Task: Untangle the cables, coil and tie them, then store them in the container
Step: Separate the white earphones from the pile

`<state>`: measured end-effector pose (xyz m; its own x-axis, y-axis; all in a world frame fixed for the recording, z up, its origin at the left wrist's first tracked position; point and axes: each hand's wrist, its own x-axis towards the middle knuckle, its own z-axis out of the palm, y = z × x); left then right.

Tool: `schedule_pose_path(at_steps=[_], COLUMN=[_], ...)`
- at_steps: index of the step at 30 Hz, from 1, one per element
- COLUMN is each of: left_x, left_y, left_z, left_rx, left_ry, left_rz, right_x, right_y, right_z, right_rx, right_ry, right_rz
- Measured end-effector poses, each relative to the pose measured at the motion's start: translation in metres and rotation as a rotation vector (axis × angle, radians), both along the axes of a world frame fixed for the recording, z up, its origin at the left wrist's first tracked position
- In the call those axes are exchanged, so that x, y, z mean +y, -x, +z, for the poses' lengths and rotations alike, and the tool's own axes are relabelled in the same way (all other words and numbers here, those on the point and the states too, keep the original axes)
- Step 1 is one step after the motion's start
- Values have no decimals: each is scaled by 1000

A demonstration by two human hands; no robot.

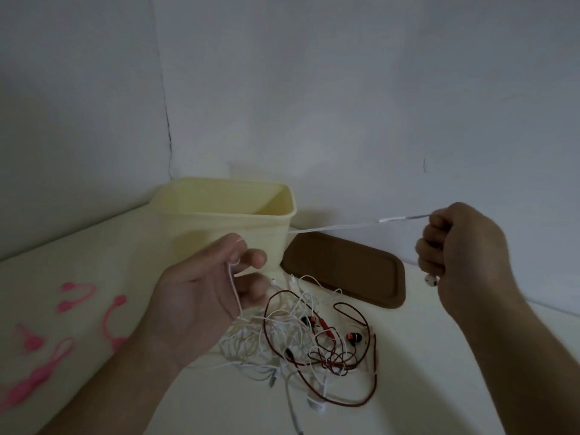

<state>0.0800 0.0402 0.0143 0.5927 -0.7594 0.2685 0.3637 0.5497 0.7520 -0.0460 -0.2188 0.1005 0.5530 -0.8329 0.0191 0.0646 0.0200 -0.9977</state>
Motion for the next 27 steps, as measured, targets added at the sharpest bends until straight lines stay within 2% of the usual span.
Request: schedule_pose_path(at_steps=[3,6,8,11,15,18,19,20,22,23,25,27], left_x=[3,3,0,-4,-11,-13,-15,-17,-19,-20,-21,-21], left_y=[-2,-3,-3,0,4,8,9,11,15,18,20,19], left_z=[3,3,3,1,-3,-6,-7,-8,-9,-8,-10,-10], left_rx=[-62,-119,-136,-216,-450,-552,-592,-633,-663,-664,-680,-675], left_ry=[-42,-98,-153,-301,-489,-505,-517,-528,-533,-526,-491,-489], left_rz=[-29,87,198,382,578,558,560,561,565,556,532,550], right_x=[-8,-22,-36,-58,-68,-40,-29,-17,19,36,56,70], right_y=[7,15,17,12,2,-5,-5,-5,0,-1,-7,-13], right_z=[2,4,0,-14,-35,-31,-27,-26,-22,-21,-32,-36], right_rx=[75,285,514,892,1156,1315,1228,1057,593,454,373,372], right_ry=[86,404,606,729,680,948,1038,1034,806,733,840,1014], right_rz=[-123,-200,-191,-50,139,371,429,525,750,859,946,860])
